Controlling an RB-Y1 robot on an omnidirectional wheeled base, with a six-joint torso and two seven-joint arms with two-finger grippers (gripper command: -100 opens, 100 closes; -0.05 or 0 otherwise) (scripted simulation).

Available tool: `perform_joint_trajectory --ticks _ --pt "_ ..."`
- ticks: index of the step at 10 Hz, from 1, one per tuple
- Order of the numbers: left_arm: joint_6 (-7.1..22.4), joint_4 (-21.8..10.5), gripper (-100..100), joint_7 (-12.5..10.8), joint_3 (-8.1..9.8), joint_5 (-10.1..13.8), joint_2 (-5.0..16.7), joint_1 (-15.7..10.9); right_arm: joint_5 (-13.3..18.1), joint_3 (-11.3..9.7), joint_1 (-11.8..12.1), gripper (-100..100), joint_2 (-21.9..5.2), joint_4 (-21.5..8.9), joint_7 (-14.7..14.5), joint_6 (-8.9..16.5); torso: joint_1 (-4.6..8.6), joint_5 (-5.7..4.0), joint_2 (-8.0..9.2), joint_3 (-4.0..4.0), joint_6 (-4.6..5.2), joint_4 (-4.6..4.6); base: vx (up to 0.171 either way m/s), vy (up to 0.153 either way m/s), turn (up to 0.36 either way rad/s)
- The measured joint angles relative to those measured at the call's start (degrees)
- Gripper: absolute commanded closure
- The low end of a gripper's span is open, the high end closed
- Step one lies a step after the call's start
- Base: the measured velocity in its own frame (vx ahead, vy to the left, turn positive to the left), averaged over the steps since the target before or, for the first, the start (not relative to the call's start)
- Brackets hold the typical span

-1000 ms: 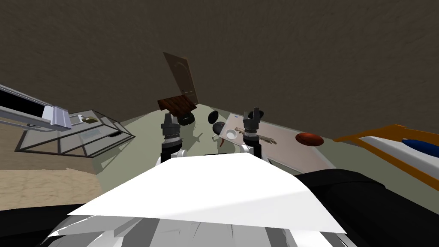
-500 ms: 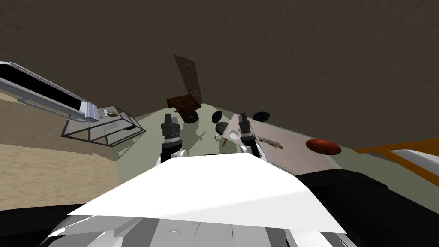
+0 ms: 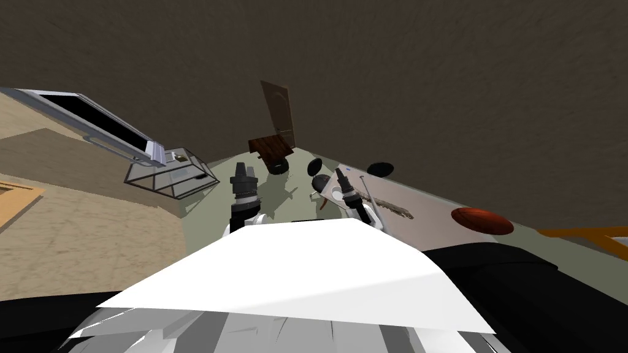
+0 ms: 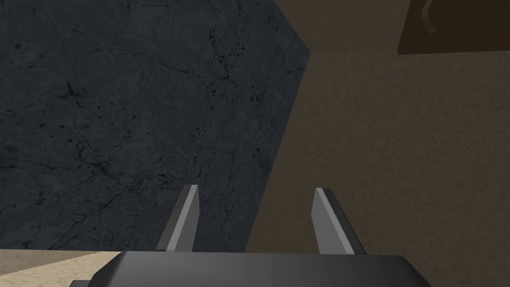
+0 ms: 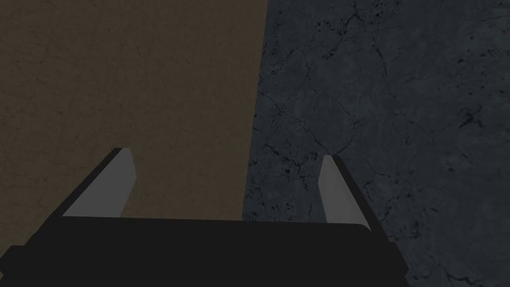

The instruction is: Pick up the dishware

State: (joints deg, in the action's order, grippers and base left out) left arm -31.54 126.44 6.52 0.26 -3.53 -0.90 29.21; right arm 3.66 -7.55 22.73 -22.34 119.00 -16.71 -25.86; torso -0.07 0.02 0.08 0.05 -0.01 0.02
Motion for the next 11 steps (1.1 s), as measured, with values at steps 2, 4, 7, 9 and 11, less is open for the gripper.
perform_joint_trajectory --ticks 2,4,7,9,11 --pt "0.0 0.0 0 0.0 0.01 0.0 0.0 0.0 1.8 -0.8 -0.2 -100 -2.9 -2.2 -2.5 1.5 0.01 0.0 -0.02 -0.01 0.04 0.0 -0.016 0.024 0.119" --pt "0.0 0.0 0 0.0 0.01 0.0 0.0 0.0 3.1 -1.3 0.0 -100 -5.6 -4.7 -4.4 1.4 0.03 0.0 -0.01 0.0 0.03 0.0 -0.015 0.023 0.143" --pt "0.0 0.0 0 0.0 0.01 0.0 0.0 0.0 5.6 -2.6 -0.9 -100 -10.2 -9.6 -7.9 2.9 0.01 0.0 -0.02 -0.01 0.05 0.0 -0.013 0.03 0.182" --pt "0.0 0.0 0 0.0 0.0 0.0 0.0 0.0 7.8 -4.2 -1.7 -100 -13.0 -13.9 -11.0 3.7 -0.03 0.01 -0.02 -0.01 0.01 0.0 -0.014 0.031 0.192" --pt "0.0 0.0 0 0.0 0.0 0.0 0.0 0.0 9.0 -5.2 -2.4 -100 -15.7 -16.7 -12.7 5.4 0.02 0.0 -0.05 -0.03 0.02 -0.01 -0.003 0.029 0.231"
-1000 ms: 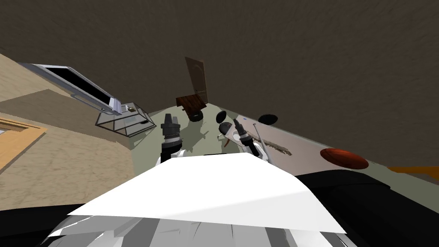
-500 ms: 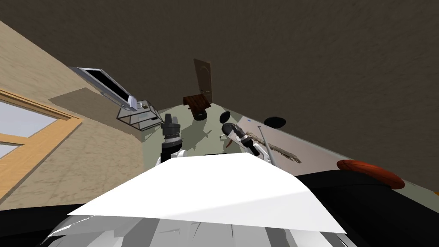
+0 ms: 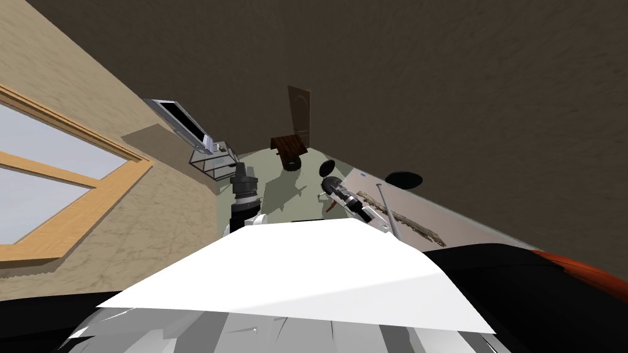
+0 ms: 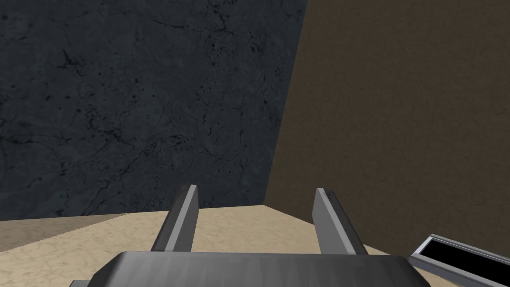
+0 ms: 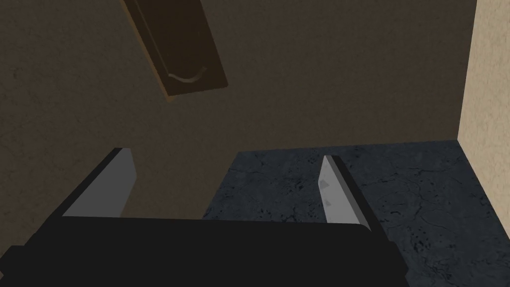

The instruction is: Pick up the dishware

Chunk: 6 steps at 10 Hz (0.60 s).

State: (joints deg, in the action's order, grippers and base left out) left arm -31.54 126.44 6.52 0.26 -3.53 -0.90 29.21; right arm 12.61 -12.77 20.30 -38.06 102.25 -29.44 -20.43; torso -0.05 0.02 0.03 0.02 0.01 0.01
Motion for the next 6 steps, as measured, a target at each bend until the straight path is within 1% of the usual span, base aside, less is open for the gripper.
perform_joint_trajectory --ticks 1,2,3,4,5,6 --pt "0.0 0.0 0 0.0 0.0 0.0 0.0 0.0 1.0 -0.9 -0.7 -100 -1.5 -2.7 -1.4 0.4 -0.01 0.0 -0.02 -0.01 -0.01 -0.01 0.001 0.02 0.097" --pt "0.0 0.0 0 0.0 0.01 0.0 0.0 0.0 1.3 -1.0 -0.1 -100 -2.8 -4.1 -2.3 0.2 0.02 0.0 0.0 0.0 0.06 0.0 -0.003 0.033 0.194" --pt "0.0 0.0 0 0.0 0.0 0.0 0.0 0.0 2.1 -2.1 -0.5 -100 -4.2 -5.3 -3.2 1.6 -0.03 0.0 -0.01 0.0 -0.01 0.0 -0.002 0.021 0.084" --pt "0.0 0.0 0 0.0 0.01 0.0 0.0 0.0 2.5 -2.6 -1.0 -100 -4.9 -6.7 -3.8 2.3 0.01 0.0 0.0 0.0 0.05 0.0 -0.002 0.021 0.143" --pt "0.0 0.0 0 0.0 0.0 0.0 0.0 0.0 2.7 -2.7 -0.3 -100 -6.9 -8.1 -4.5 2.2 0.03 0.0 0.01 0.01 0.03 0.0 -0.002 0.017 0.104" --pt "0.0 0.0 0 0.0 0.01 0.0 0.0 0.0 3.1 -3.2 -0.3 -100 -7.5 -8.8 -5.1 2.6 0.02 -0.01 0.01 0.01 0.04 0.0 -0.003 0.028 0.186"
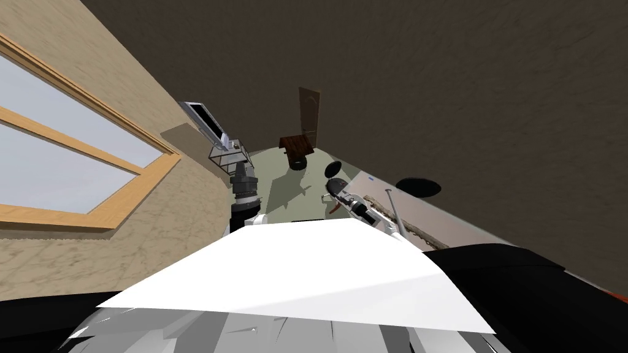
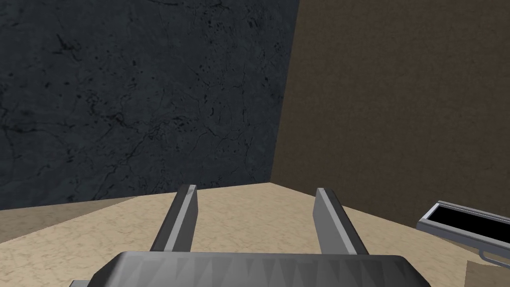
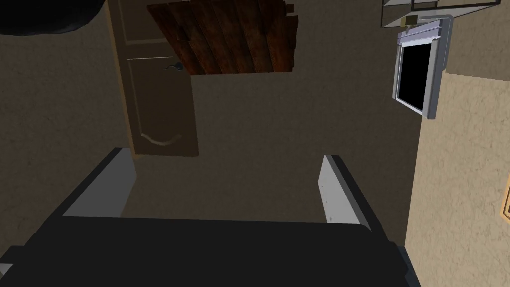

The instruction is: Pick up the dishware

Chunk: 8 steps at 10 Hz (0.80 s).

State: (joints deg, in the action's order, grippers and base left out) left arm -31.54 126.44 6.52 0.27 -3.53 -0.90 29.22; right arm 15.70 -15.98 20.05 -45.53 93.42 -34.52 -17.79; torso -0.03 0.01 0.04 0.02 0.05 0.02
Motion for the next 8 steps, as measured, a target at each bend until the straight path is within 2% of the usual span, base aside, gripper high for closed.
perform_joint_trajectory --ticks 1,4,5,6,8 --pt "0.0 0.0 0 0.0 0.0 0.0 0.0 0.0 0.5 -0.5 0.5 -100 -1.0 -1.1 -1.1 0.2 -0.03 0.01 0.01 0.0 -0.02 0.0 -0.004 0.022 0.081" --pt "0.0 0.0 0 0.0 0.0 0.0 0.0 0.0 1.6 -2.8 -1.0 -100 -2.9 -6.5 -3.0 1.3 -0.02 0.01 0.0 0.0 0.01 0.0 -0.002 0.028 0.137" --pt "0.0 0.0 0 0.0 0.0 0.0 0.0 0.0 1.7 -3.6 -0.9 -100 -4.9 -7.0 -3.2 2.3 -0.02 0.02 -0.01 0.0 -0.01 0.0 0.0 0.015 0.071" --pt "0.0 0.0 0 0.0 0.0 0.0 0.0 0.0 1.9 -4.2 -1.2 -100 -5.4 -8.2 -3.4 2.8 0.0 0.0 -0.01 0.0 0.02 0.0 0.001 0.005 -0.009" --pt "0.0 0.0 0 0.0 0.0 0.0 0.0 0.0 2.4 -5.4 -2.2 -100 -5.9 -12.1 -4.3 2.5 0.01 0.0 -0.01 -0.01 -0.01 0.0 0.002 0.025 0.195"
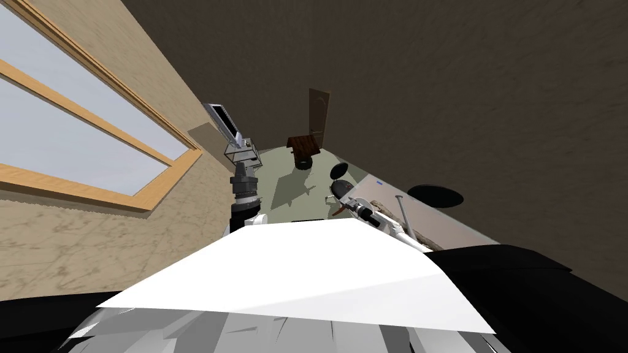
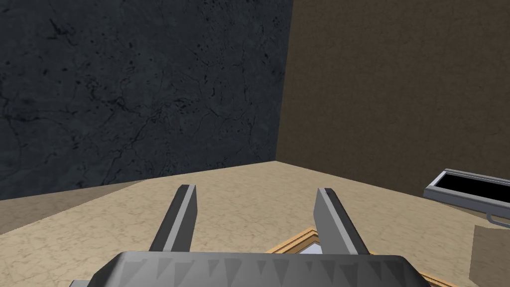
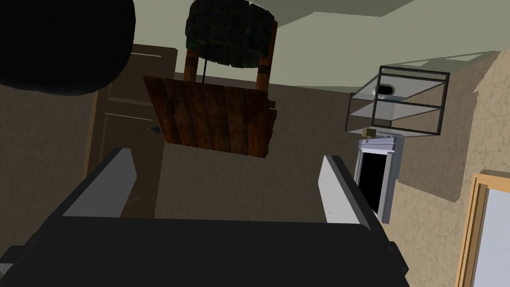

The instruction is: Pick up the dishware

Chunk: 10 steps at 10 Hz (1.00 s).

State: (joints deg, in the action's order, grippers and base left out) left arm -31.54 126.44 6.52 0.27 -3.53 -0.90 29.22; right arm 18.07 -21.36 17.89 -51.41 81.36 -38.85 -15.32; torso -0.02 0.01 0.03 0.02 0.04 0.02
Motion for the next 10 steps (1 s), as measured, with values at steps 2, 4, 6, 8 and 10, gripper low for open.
perform_joint_trajectory --ticks 2,4,6,8,10 --pt "0.0 0.0 0 0.0 0.0 0.0 0.0 0.0 0.6 -1.6 0.4 -100 -1.7 -3.3 -1.5 0.8 -0.01 0.01 0.0 0.0 0.04 0.0 0.005 0.019 0.127" --pt "0.0 0.0 0 0.0 0.01 0.0 0.0 0.0 0.8 -3.3 -0.1 -100 -3.2 -6.4 -2.2 1.7 0.01 0.01 -0.01 0.0 0.05 0.0 0.007 0.014 0.089" --pt "0.0 0.0 0 0.0 0.01 0.0 0.0 0.0 0.9 -5.0 -0.4 -100 -4.8 -9.1 -2.4 2.6 0.02 0.0 -0.01 -0.01 0.04 0.0 0.009 0.012 0.108" --pt "0.0 0.0 0 0.0 0.01 0.0 0.0 0.0 1.2 -6.3 -0.5 -100 -5.3 -12.1 -3.4 2.9 0.03 -0.01 -0.01 -0.01 0.05 0.0 0.008 0.007 0.09" --pt "0.0 0.0 0 0.0 0.01 0.0 0.0 0.0 1.3 -7.9 -0.7 -100 -6.4 -14.8 -4.0 3.5 0.04 0.0 -0.01 0.0 0.04 0.0 0.009 0.004 0.097"
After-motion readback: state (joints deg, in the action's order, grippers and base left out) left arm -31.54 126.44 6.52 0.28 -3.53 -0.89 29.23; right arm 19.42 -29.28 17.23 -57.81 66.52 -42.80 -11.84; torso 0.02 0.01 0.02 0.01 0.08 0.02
